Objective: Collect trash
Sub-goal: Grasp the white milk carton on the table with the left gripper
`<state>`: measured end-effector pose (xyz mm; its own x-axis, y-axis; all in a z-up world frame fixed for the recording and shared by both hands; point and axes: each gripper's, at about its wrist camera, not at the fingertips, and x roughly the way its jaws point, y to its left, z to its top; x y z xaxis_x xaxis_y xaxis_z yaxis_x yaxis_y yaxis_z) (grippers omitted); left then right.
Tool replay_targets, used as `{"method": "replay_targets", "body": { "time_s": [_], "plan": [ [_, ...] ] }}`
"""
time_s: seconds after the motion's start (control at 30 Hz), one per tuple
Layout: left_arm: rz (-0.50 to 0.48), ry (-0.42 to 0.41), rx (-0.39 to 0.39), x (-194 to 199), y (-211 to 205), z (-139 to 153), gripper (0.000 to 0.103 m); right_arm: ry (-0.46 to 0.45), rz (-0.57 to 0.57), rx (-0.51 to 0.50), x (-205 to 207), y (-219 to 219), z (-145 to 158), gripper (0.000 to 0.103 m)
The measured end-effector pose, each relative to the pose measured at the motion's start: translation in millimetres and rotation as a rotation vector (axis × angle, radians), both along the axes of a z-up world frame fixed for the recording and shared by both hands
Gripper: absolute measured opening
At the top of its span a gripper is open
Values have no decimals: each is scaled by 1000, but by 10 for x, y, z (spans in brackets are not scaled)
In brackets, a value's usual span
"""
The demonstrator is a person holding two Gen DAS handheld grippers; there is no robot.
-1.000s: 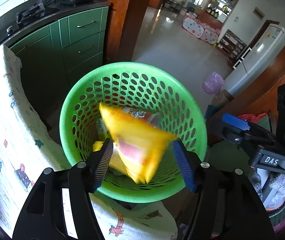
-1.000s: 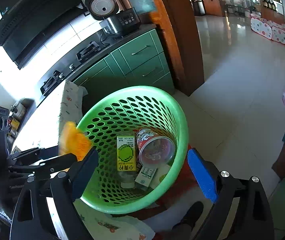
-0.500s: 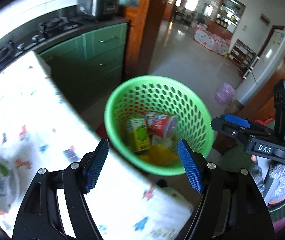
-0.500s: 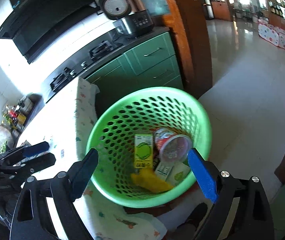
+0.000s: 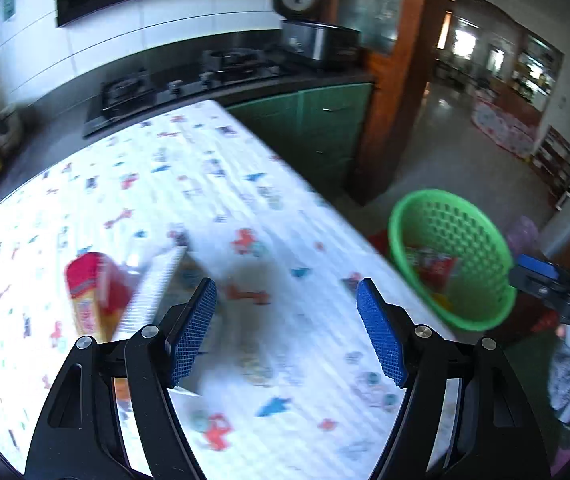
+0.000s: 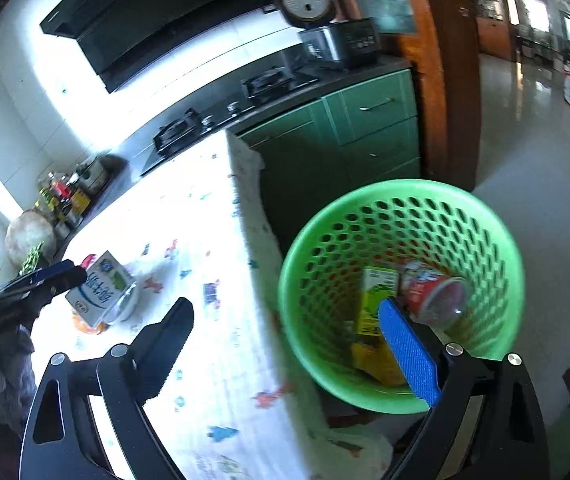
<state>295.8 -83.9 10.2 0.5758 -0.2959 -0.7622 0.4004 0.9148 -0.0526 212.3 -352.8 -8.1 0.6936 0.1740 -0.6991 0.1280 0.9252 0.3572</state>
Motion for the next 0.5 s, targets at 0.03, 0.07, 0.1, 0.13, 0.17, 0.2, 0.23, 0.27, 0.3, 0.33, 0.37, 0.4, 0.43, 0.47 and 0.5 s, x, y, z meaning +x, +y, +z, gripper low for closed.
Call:
{"method": "replay_targets", "body": {
  "time_s": [0.03, 0.07, 0.1, 0.13, 0.17, 0.2, 0.23, 0.27, 0.3, 0.33, 0.37, 0.4, 0.43, 0.47, 0.5],
  "plan": [
    [16, 5, 0, 60, 106, -6, 72, -1, 7, -1, 20, 39, 14, 90],
    [22, 17, -2, 124, 197, -19, 72, -1, 16, -3, 47, 90, 32, 91],
    [35, 30, -4, 188, 293, -36, 72, -2, 23, -5, 70, 134, 43, 91],
    [48, 45, -7, 258, 387, -59, 70, -2, 32, -7, 100, 192, 53, 91],
    [51, 61, -12, 307, 462, -88, 70, -1, 39, -7, 123, 230, 59, 91],
    [54, 79, -24, 361, 543, -130, 69, -2, 45, -9, 145, 260, 66, 91],
    [55, 100, -37, 406, 617, -166, 68, -1, 52, -10, 177, 303, 70, 91],
    [50, 126, -50, 457, 682, -208, 68, 1, 59, -11, 205, 340, 69, 91],
    [47, 142, -59, 494, 719, -246, 66, 3, 64, -12, 232, 376, 64, 91],
    [48, 157, -62, 528, 756, -288, 63, 6, 69, -13, 257, 401, 58, 91],
    [44, 169, -58, 568, 789, -337, 63, 9, 75, -12, 283, 435, 52, 91],
    [39, 174, -51, 597, 801, -375, 63, 11, 78, -13, 297, 465, 44, 91],
    [43, 175, -45, 613, 808, -394, 63, 14, 84, -13, 327, 494, 31, 91],
    [41, 183, -46, 632, 822, -426, 63, 17, 90, -12, 354, 525, 23, 91],
    [31, 195, -54, 647, 823, -454, 63, 21, 95, -13, 383, 557, 13, 91]
  ]
}}
